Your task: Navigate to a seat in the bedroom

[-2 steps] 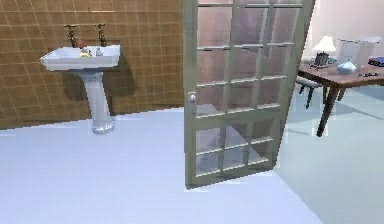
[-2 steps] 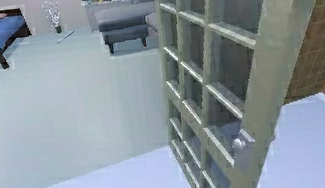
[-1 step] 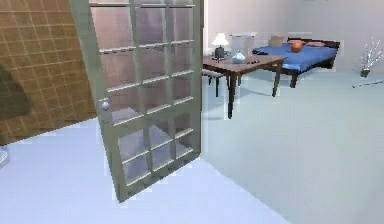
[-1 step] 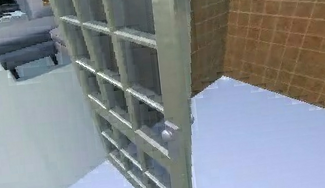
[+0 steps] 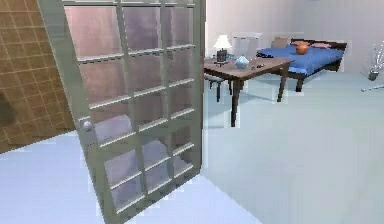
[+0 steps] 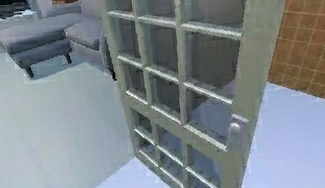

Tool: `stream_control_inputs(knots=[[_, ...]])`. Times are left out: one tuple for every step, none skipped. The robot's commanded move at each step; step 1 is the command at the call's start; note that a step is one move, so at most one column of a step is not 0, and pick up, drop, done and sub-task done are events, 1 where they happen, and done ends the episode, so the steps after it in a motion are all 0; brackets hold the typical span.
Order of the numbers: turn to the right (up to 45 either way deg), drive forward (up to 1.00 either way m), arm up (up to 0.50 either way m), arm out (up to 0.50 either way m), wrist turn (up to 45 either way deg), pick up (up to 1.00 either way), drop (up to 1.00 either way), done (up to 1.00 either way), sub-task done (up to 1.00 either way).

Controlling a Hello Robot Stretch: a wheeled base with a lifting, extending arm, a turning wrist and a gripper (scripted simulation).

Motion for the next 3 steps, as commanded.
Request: stream_control_inputs(knots=[[45.0,0.0,0.0,0.0,0.0,0.0,0.0,0.0,0.0],[0.0,1.0,0.0,0.0,0.0,0.0,0.0,0.0,0.0],[9.0,0.0,0.0,0.0,0.0,0.0,0.0,0.0,0.0]])
